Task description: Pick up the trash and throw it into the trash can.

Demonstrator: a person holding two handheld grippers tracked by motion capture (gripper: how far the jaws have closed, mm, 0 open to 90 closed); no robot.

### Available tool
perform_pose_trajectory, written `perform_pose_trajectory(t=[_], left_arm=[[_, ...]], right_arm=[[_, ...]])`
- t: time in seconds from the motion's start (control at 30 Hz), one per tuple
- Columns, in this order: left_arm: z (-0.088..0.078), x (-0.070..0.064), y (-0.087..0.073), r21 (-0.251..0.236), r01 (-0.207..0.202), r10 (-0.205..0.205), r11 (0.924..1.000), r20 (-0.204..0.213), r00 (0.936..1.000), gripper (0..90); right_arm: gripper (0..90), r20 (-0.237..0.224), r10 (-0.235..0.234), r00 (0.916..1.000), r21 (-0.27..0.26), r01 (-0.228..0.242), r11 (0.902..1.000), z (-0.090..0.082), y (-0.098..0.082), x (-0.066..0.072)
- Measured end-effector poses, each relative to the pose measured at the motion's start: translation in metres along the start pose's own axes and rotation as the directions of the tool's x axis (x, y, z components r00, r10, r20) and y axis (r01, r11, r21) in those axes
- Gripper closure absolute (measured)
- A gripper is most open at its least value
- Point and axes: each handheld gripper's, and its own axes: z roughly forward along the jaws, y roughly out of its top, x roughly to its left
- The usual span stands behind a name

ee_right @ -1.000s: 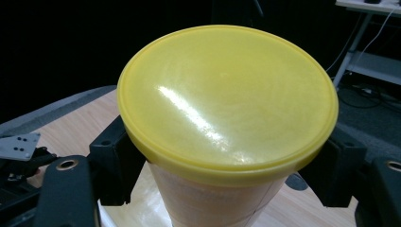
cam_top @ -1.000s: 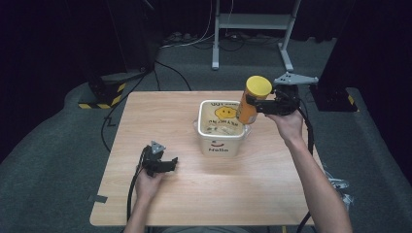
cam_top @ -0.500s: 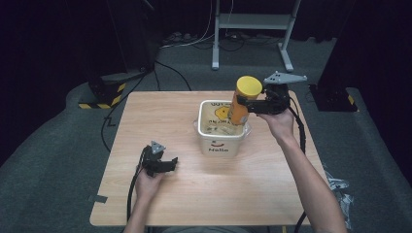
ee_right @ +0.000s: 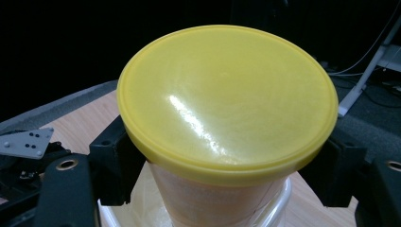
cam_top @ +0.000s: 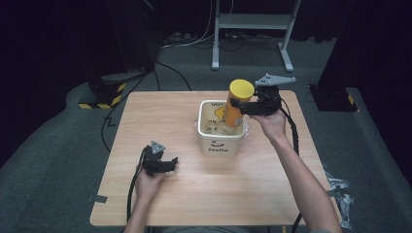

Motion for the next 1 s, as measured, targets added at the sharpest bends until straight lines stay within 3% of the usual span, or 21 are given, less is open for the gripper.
perform_pose_trajectory(t=[1.0], left_arm=[[0.000,0.000,0.000,-0.003,0.005,-0.005,1.0000,-0.002,1.0000,19.8]], right_arm=[[24.1,-0.016,0.000,0.9999,0.073,0.001,0.9974,0.039,-0.024,0.007]])
